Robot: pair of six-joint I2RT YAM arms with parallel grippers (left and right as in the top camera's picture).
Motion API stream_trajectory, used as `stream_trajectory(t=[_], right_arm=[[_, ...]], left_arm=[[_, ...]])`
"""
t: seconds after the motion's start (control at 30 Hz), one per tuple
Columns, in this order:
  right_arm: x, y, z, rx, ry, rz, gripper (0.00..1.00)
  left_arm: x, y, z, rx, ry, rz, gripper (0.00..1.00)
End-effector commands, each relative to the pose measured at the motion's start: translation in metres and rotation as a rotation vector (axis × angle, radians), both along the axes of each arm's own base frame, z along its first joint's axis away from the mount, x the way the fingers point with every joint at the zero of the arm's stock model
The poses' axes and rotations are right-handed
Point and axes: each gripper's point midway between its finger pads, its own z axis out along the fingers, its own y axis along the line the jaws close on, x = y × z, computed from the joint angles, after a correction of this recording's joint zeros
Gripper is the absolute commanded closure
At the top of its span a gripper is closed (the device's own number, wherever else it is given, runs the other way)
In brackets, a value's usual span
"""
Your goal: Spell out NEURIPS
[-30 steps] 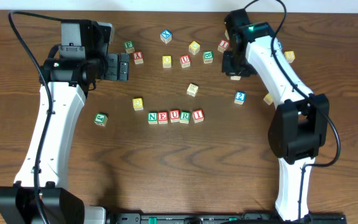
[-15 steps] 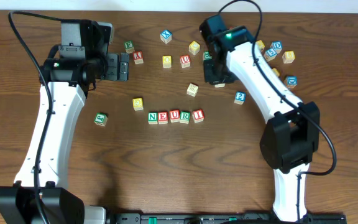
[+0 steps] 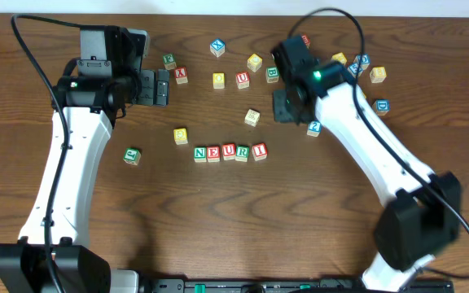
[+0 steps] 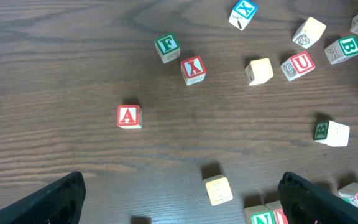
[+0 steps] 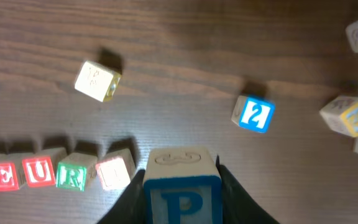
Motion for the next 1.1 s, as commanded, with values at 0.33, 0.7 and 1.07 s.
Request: stream_trajectory(t=[0.33,0.7,1.07], right_arm=[[-0.048,-0.005,-0.038,0.057,0.032,-0.007,0.82],[-0.053,-0.002,-0.062,0.086,0.039,-0.012,0.71],[-0.048,0.003,-0.079,0.077,0.050,-0.012,0.71]], left_arm=[[0.004,0.000,0.012,0.001,-0.031,-0.008,0.02],[0.004,0.000,0.012,0.001,-0.031,-0.008,0.02],[0.004,0.000,0.012,0.001,-0.031,-0.008,0.02]])
